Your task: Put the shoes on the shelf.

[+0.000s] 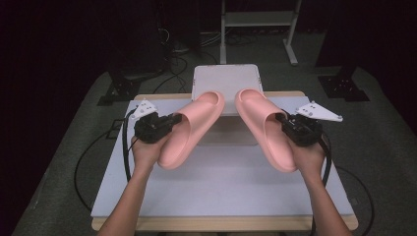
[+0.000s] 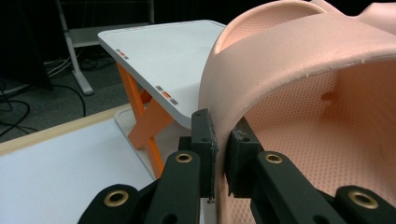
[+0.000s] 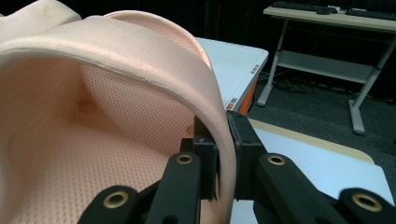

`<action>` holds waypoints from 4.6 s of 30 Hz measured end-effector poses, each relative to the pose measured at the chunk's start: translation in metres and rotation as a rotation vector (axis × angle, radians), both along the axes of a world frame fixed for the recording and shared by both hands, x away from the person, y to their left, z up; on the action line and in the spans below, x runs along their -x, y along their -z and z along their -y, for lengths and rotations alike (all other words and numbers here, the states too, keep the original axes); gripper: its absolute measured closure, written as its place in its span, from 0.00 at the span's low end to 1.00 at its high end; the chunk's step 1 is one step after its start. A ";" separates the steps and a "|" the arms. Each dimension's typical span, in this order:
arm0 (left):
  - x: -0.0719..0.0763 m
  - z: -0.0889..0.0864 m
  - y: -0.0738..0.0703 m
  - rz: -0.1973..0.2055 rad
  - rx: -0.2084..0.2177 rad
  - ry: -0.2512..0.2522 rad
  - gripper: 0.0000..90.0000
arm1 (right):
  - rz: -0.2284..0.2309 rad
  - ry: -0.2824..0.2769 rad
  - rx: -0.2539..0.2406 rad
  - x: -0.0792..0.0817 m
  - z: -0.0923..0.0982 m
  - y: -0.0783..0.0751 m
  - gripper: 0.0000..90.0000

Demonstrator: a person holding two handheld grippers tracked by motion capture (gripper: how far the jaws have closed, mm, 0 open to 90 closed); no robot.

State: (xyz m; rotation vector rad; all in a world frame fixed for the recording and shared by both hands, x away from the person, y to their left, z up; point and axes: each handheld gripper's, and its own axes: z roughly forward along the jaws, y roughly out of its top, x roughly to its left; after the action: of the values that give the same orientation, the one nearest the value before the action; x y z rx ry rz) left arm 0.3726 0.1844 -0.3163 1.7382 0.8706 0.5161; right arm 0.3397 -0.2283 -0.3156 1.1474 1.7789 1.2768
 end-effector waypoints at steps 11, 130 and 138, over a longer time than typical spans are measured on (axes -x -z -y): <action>-0.024 0.008 -0.015 0.001 -0.021 -0.015 0.93 | -0.001 0.003 0.005 -0.019 -0.004 -0.012 0.92; -0.163 0.065 -0.030 -0.211 -0.096 -0.242 0.81 | -0.232 0.195 0.061 -0.184 -0.044 -0.025 0.87; -0.160 0.063 -0.032 -0.234 -0.051 -0.212 0.75 | -0.247 0.165 0.045 -0.181 -0.044 -0.026 0.80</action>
State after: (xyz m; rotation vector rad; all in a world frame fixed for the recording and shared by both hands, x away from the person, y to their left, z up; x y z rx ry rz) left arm 0.5323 0.1219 -0.2845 1.7867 1.2267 0.4823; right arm 0.5212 -0.1846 -0.2891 1.4455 1.8318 1.0299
